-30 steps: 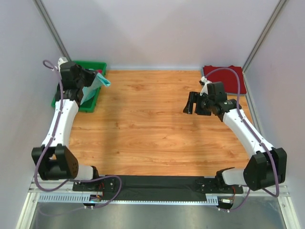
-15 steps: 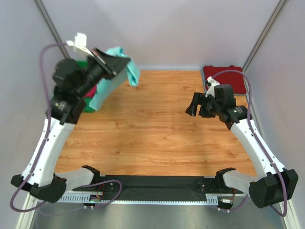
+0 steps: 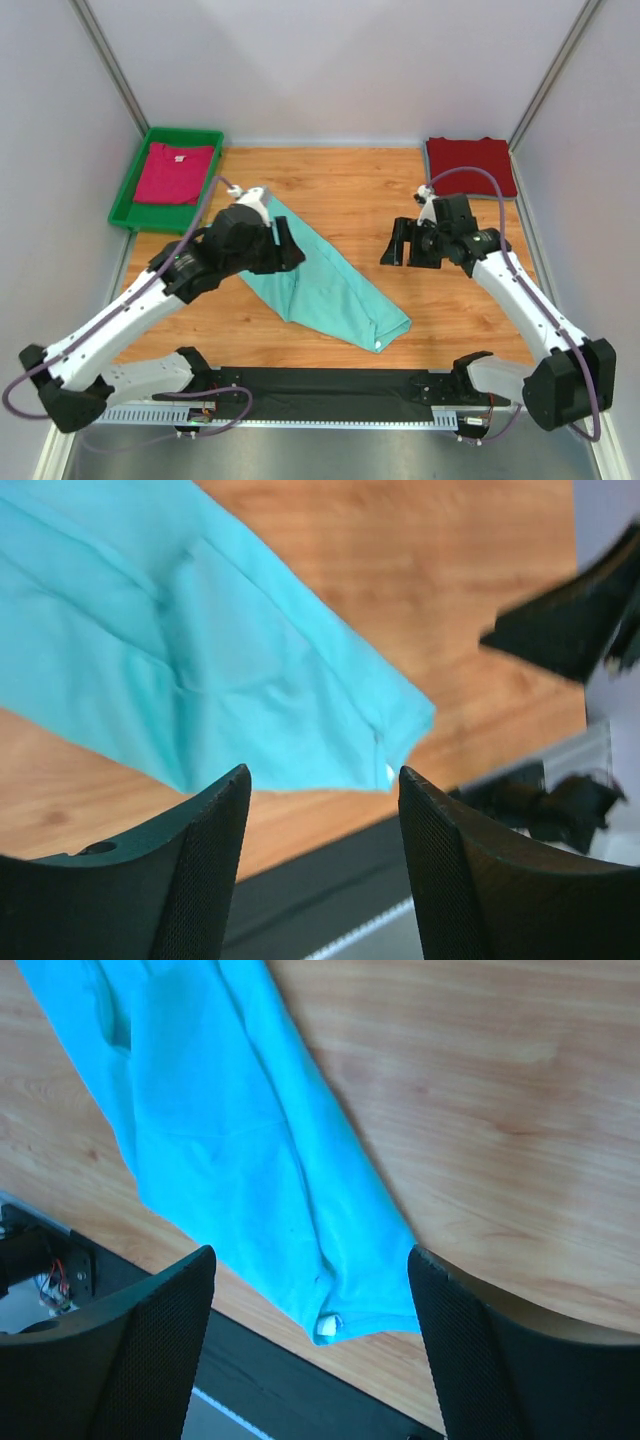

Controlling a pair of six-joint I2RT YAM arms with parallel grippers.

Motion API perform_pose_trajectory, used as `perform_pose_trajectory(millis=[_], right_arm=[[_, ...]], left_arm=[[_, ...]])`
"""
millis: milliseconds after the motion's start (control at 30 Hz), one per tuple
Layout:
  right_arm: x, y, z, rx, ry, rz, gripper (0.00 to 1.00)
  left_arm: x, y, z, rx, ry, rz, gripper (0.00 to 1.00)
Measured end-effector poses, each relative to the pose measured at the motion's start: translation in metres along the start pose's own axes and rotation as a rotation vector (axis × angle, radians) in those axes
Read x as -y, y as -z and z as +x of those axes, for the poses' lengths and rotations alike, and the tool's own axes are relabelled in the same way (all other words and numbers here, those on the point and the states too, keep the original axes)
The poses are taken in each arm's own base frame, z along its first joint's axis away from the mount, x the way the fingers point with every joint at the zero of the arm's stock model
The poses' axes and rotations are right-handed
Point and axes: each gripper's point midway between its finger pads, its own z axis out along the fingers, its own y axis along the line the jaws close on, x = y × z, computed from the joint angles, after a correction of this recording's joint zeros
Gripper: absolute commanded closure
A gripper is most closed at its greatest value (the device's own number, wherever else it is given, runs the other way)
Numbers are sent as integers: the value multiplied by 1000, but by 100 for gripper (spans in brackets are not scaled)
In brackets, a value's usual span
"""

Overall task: Fold and stack the t-shirts
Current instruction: Move the tshirt to the center of the board, then flatten the tshirt out

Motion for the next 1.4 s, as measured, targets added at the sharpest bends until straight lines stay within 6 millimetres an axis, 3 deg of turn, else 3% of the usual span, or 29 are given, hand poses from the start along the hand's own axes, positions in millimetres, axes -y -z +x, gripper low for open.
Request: perform_pose_trajectory(millis=[133,233,333,467,567,633,667,700,733,767,900,967,1033,1133,1233,1400], right_arm=[[-18,-30,24,-135,12,-61,45],[-33,-57,41,-261,25,-97,44],[-45,-77,60,-354,64,-104,38],[-57,-85,84,-420,107,-126,35],[-55,-89,87,-428,101,-124,35],[-52,-94,88,-437,96,-118,35],[-50,-97,89,-442,93,-113,35],[-49,-98,90,-447,91,-107,35],[-47,-100,91,-449,91,-100,35],[-46,-100,92,-449,91,-96,35],[-34,-102,92,-435,103,-37,34],[-23,-100,96,-432,109,7,35],[-11,-95,103,-439,113,58,37],[0,-90,110,-450,117,104,45],[-1,-89,115,-455,132,117,53],[-32,-97,120,-474,216,81,47]], left_arm=[[-65,8,-28,116,96,-147,45],[-90,-25,-28,36,111,-229,42],[-97,-81,-9,-140,85,-238,39],[-115,-145,32,-373,81,-259,38],[-127,-164,52,-453,87,-284,39],[-132,-168,57,-471,82,-294,51],[-132,-169,57,-473,78,-294,62],[-131,-169,56,-471,74,-291,85],[-129,-170,54,-469,71,-283,97],[-127,-170,51,-464,64,-274,100],[-120,-158,44,-427,44,-251,100],[-117,-132,41,-375,36,-240,99],[-109,-92,38,-296,34,-203,100],[-100,-64,44,-244,53,-136,100],[-100,-51,76,-258,102,-87,100],[-120,-40,155,-420,206,-124,100]])
